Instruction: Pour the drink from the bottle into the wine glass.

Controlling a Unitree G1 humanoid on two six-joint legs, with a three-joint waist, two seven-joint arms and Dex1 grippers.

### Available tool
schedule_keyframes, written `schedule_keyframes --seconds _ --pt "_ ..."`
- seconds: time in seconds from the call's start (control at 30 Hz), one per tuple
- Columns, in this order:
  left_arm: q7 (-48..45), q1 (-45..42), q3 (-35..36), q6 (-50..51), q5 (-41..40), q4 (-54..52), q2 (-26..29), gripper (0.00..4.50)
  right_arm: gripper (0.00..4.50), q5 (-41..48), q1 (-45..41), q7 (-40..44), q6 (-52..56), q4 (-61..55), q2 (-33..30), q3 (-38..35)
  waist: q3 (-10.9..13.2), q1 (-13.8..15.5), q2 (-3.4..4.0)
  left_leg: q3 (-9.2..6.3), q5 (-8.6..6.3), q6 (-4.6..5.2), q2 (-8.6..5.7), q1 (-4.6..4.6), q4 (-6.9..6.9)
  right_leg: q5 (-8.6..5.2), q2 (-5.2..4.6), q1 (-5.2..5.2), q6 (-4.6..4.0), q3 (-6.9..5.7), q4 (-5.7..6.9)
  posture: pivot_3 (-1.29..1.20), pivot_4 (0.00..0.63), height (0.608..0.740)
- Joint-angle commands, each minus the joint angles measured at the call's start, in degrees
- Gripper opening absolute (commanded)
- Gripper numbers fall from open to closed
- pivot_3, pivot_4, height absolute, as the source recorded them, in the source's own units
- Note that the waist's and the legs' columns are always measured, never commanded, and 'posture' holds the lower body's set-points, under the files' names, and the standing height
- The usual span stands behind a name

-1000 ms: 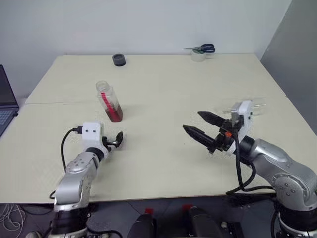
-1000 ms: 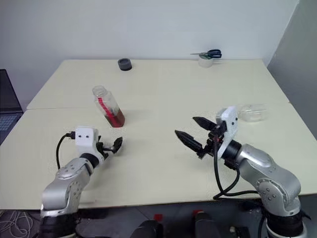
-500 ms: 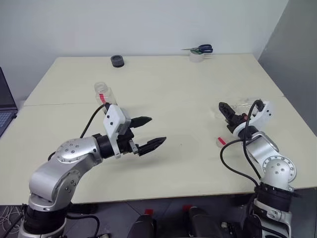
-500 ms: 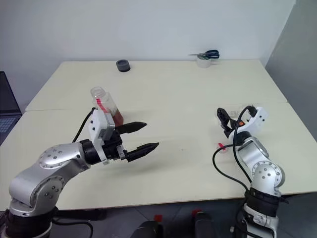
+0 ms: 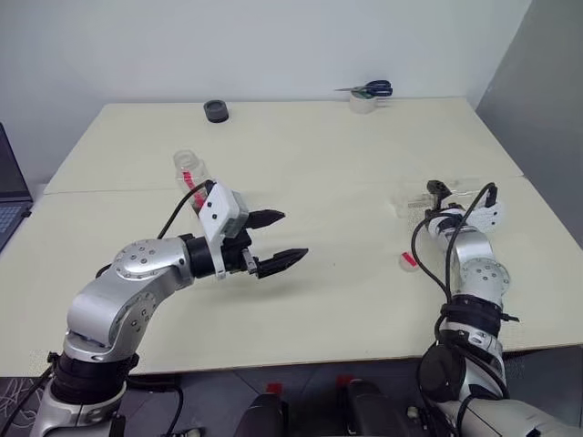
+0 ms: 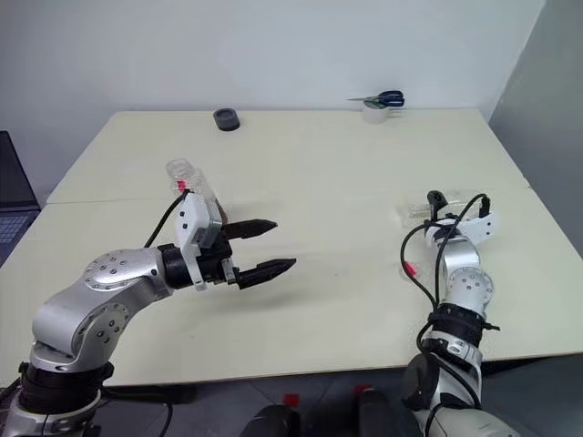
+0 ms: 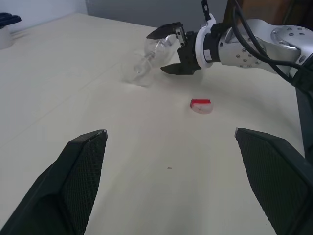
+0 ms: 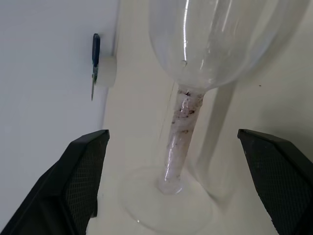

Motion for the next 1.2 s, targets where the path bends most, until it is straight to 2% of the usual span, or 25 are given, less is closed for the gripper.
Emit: schedule_keyframes --seconds 0.03,0.63,0.73,1.03,1.1,1.2 --pt "-0.7 -1.0 0.1 -1.0 0.1 -0.7 0.5 4.47 4.5 -1.8 -2.5 2.2 -2.8 4.1 -1.1 0.7 0.0 -0.1 0.0 -0.01 -0.02 0.04 0.0 0.0 0.0 0.0 0.0 0.0 0.0 -0.01 0.0 0.0 0.15 0.74" --pt "-1.7 -3.1 -1.2 -1.2 1.1 0.8 0.4 4.47 4.5 -11.4 -17.3 16.6 -15.1 40.7 -9.3 0.6 0.0 -0.9 -0.01 0.06 -0.07 0.13 0.0 0.02 0.01 0.0 0.01 0.06 0.0 0.0 -0.01 0.0 0.15 0.74" --pt "-1.7 -2.7 -1.2 -1.3 1.1 0.5 0.4 4.5 3.86 -12.9 -18.0 18.2 -16.2 42.8 -9.8 0.8 0.0 -0.9 -0.02 0.05 -0.07 0.13 0.0 0.05 0.01 0.0 0.01 0.09 0.0 -0.01 -0.01 0.0 0.15 0.74" --pt "-1.3 -1.7 -1.2 -1.7 1.2 0.1 0.3 4.5 0.65 -20.3 -17.7 19.8 -17.2 43.8 -10.7 5.1 0.0 -0.9 -0.01 0.03 -0.06 0.12 0.02 0.04 0.01 0.01 -0.01 0.07 -0.01 0.01 -0.01 0.0 0.15 0.74" --pt "-1.3 -1.1 -1.0 -1.9 1.1 -0.4 0.4 4.5 0.24 -23.9 -17.2 19.0 -18.4 42.7 -10.4 8.1 0.0 -0.6 -0.03 0.0 -0.06 0.12 0.0 0.07 0.02 0.01 -0.01 0.11 -0.01 0.0 -0.01 0.0 0.15 0.74" --pt "-1.8 0.4 -1.0 -3.4 2.0 -0.7 1.2 4.5 0.22 -29.8 -15.8 19.2 -20.6 38.1 -9.1 13.9 0.0 -0.4 -0.03 -0.06 -0.05 0.09 -0.05 0.05 0.04 0.0 -0.01 0.13 0.0 -0.04 -0.04 0.0 0.15 0.74"
